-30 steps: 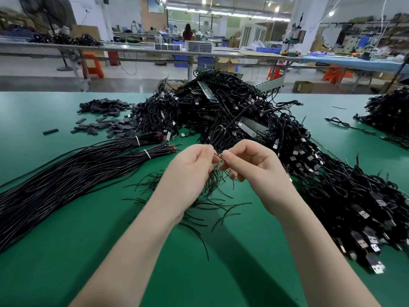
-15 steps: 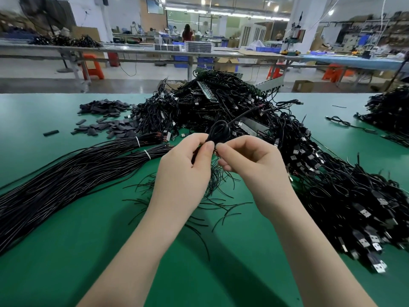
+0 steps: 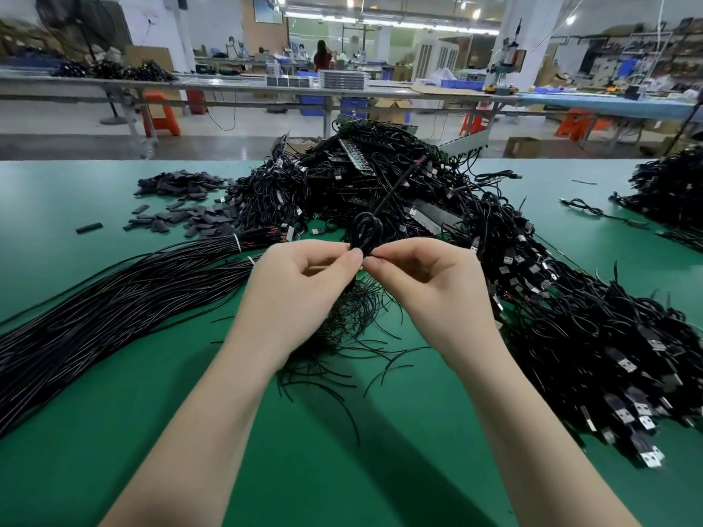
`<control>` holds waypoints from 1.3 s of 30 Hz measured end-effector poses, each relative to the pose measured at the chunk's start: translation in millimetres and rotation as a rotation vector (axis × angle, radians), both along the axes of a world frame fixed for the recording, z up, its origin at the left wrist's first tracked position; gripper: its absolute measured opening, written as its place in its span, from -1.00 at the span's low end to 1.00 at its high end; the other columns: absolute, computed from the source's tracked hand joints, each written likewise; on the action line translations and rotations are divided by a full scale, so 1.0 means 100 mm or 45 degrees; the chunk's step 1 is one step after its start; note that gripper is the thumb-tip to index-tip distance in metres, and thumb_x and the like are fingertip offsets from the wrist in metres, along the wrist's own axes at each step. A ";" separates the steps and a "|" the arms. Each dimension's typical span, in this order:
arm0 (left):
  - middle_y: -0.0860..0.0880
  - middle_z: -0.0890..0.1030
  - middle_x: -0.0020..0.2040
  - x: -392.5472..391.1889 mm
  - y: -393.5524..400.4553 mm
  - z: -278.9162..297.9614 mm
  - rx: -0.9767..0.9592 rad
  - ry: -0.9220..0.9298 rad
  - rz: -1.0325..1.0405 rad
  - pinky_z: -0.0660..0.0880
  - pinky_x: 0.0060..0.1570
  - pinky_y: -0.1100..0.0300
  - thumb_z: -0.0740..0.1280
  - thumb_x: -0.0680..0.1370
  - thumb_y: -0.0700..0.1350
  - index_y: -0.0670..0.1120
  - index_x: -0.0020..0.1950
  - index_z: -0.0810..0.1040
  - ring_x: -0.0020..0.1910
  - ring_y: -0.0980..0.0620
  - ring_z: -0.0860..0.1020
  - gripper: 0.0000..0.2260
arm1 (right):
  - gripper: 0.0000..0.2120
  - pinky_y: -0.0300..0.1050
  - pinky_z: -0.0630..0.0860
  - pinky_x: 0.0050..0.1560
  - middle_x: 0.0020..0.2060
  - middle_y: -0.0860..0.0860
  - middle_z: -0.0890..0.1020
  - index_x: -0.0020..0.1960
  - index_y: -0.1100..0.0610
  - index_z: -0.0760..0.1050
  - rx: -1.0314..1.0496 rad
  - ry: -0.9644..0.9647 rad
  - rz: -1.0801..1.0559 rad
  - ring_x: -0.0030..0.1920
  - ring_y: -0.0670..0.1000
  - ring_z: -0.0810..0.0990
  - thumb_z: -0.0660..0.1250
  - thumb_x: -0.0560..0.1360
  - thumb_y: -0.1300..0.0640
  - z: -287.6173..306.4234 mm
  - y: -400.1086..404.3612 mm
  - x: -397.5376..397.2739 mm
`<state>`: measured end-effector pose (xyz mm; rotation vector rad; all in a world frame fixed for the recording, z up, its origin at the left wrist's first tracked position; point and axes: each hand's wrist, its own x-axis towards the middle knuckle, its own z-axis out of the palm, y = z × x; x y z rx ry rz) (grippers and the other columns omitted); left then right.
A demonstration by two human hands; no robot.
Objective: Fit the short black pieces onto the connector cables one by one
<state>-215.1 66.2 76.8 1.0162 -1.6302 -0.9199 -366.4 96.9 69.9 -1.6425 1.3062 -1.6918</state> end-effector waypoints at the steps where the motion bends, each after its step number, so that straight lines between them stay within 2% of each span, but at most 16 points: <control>1: 0.18 0.70 -0.16 0.02 -0.01 0.01 0.054 0.046 -0.049 0.47 -0.07 0.24 0.43 0.52 -0.04 0.11 -0.12 0.72 -0.13 0.25 0.63 -0.91 | -0.89 -0.39 0.45 -0.27 -0.35 -0.14 0.67 -0.18 0.05 0.66 -0.045 0.065 -0.052 -0.35 -0.22 0.58 0.51 0.41 0.25 -0.01 0.00 0.01; 6: -0.02 0.71 -0.21 0.09 -0.04 0.06 0.133 0.088 -0.199 0.54 -0.03 0.07 0.39 0.46 0.01 0.06 -0.20 0.73 -0.19 0.08 0.63 -0.88 | -0.95 -0.30 0.51 -0.11 -0.24 -0.05 0.66 -0.11 0.19 0.66 -0.430 0.431 -0.272 -0.19 -0.13 0.60 0.48 0.44 0.29 -0.09 -0.01 0.08; 10: -0.04 0.70 -0.28 0.12 -0.04 0.09 0.162 0.092 -0.215 0.48 -0.14 0.16 0.38 0.41 0.04 0.01 -0.24 0.72 -0.27 0.10 0.63 -0.84 | -0.96 -0.17 0.54 -0.12 -0.24 0.06 0.67 -0.14 0.27 0.66 -0.692 0.591 -0.371 -0.19 0.01 0.61 0.47 0.43 0.36 -0.13 -0.03 0.10; 15: -0.02 0.69 -0.31 0.15 -0.04 0.12 0.208 0.104 -0.192 0.46 -0.15 0.17 0.41 0.38 0.05 -0.01 -0.28 0.72 -0.31 0.13 0.62 -0.83 | -0.91 -0.07 0.55 -0.12 -0.25 0.15 0.65 -0.11 0.32 0.66 -0.850 0.799 -0.445 -0.22 0.15 0.63 0.42 0.43 0.44 -0.15 -0.02 0.12; 18: -0.04 0.68 -0.31 0.17 -0.05 0.12 0.392 0.161 -0.220 0.45 -0.20 0.19 0.48 0.38 -0.01 -0.04 -0.28 0.73 -0.33 0.09 0.60 -0.88 | -0.86 -0.01 0.53 -0.17 -0.27 0.17 0.62 -0.14 0.37 0.64 -0.952 0.992 -0.379 -0.26 0.18 0.59 0.31 0.52 0.41 -0.12 -0.02 0.10; 21: -0.04 0.68 -0.31 0.17 -0.05 0.12 0.464 0.190 -0.248 0.47 -0.30 0.28 0.49 0.41 -0.05 -0.02 -0.26 0.73 -0.34 0.10 0.61 -0.92 | -0.88 -0.04 0.53 -0.14 -0.24 0.17 0.62 -0.10 0.36 0.65 -0.914 1.025 -0.287 -0.23 0.17 0.59 0.33 0.50 0.42 -0.08 -0.03 0.04; 24: 0.00 0.68 -0.30 0.14 -0.02 0.13 0.418 0.221 -0.278 0.44 -0.39 0.43 0.46 0.34 0.03 0.03 -0.22 0.74 -0.33 0.15 0.61 -0.88 | -0.84 -0.14 0.53 -0.10 -0.19 0.12 0.63 -0.07 0.25 0.69 -0.732 0.739 -0.201 -0.16 0.08 0.61 0.38 0.46 0.42 -0.05 -0.04 -0.01; 27: 0.02 0.70 -0.22 0.12 -0.01 0.12 0.335 0.299 -0.323 0.49 -0.24 0.42 0.44 0.33 0.09 0.06 -0.17 0.74 -0.24 0.14 0.63 -0.82 | -0.80 -0.24 0.52 -0.06 -0.18 -0.04 0.66 -0.05 0.11 0.65 -0.361 0.194 0.017 -0.14 -0.08 0.63 0.42 0.45 0.38 0.00 0.00 -0.01; 29: 0.01 0.71 -0.18 0.12 -0.01 0.12 0.324 0.333 -0.372 0.53 -0.15 0.37 0.49 0.35 0.07 0.06 -0.15 0.74 -0.19 0.13 0.64 -0.85 | -0.81 -0.23 0.53 -0.07 -0.23 -0.07 0.66 -0.09 0.08 0.58 -0.132 -0.200 0.218 -0.17 -0.07 0.61 0.44 0.42 0.35 0.04 0.02 -0.02; 32: 0.02 0.70 -0.14 0.12 -0.01 0.11 0.411 0.401 -0.521 0.55 -0.10 0.33 0.41 0.40 -0.02 0.04 -0.11 0.75 -0.16 0.13 0.64 -0.85 | -0.84 -0.19 0.55 -0.05 -0.26 0.02 0.61 -0.16 0.14 0.44 0.110 -0.582 0.519 -0.17 0.03 0.57 0.40 0.37 0.29 0.07 0.04 -0.04; 34: 0.02 0.70 -0.13 0.10 0.01 0.11 0.459 0.448 -0.601 0.55 -0.12 0.33 0.43 0.42 -0.03 0.01 -0.09 0.74 -0.16 0.13 0.64 -0.86 | -0.83 -0.21 0.56 -0.06 -0.28 0.03 0.60 -0.16 0.15 0.39 0.169 -0.740 0.604 -0.19 0.03 0.60 0.37 0.38 0.32 0.08 0.05 -0.02; 36: 0.02 0.70 -0.13 0.09 0.01 0.11 0.423 0.454 -0.571 0.56 -0.11 0.32 0.45 0.41 -0.04 0.01 -0.09 0.75 -0.16 0.13 0.64 -0.87 | -0.86 -0.25 0.57 -0.12 -0.27 0.04 0.63 -0.15 0.16 0.46 0.227 -0.819 0.550 -0.21 -0.01 0.65 0.40 0.37 0.28 0.08 0.05 -0.01; 39: 0.03 0.71 -0.18 0.12 0.00 0.13 0.318 0.441 -0.447 0.54 -0.15 0.35 0.41 0.34 -0.01 0.03 -0.14 0.74 -0.19 0.15 0.64 -0.83 | -0.79 -0.30 0.54 -0.24 -0.27 0.01 0.66 -0.21 0.08 0.65 0.405 -0.670 0.352 -0.27 -0.07 0.63 0.49 0.27 -0.04 0.09 0.05 0.01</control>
